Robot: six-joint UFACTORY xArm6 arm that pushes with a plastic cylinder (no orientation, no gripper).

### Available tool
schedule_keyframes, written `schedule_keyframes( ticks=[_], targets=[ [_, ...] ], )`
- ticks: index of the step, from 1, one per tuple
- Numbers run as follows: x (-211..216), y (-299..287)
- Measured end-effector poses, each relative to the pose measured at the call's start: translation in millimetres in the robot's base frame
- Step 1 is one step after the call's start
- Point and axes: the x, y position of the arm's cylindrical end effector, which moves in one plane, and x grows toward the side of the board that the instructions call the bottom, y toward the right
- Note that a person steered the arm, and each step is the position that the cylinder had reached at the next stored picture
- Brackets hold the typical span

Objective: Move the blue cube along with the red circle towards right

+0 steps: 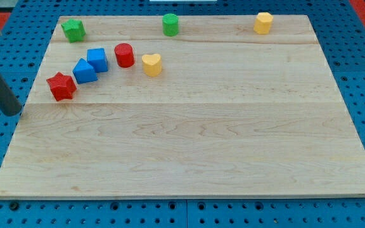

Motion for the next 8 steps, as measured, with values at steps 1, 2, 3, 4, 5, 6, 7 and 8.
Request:
schedule_keyframes(
  ticks=[1,2,3,4,5,6,7,8],
  targets=[
    [-41.3,0.5],
    [-77.8,0.3],
    [-93.2,1.9],
    [-107.7,46.3],
    [-109.3,98.5],
    [-120.2,117.0],
    [-136.8,133.2],
    [-151.8,150.5]
  ],
)
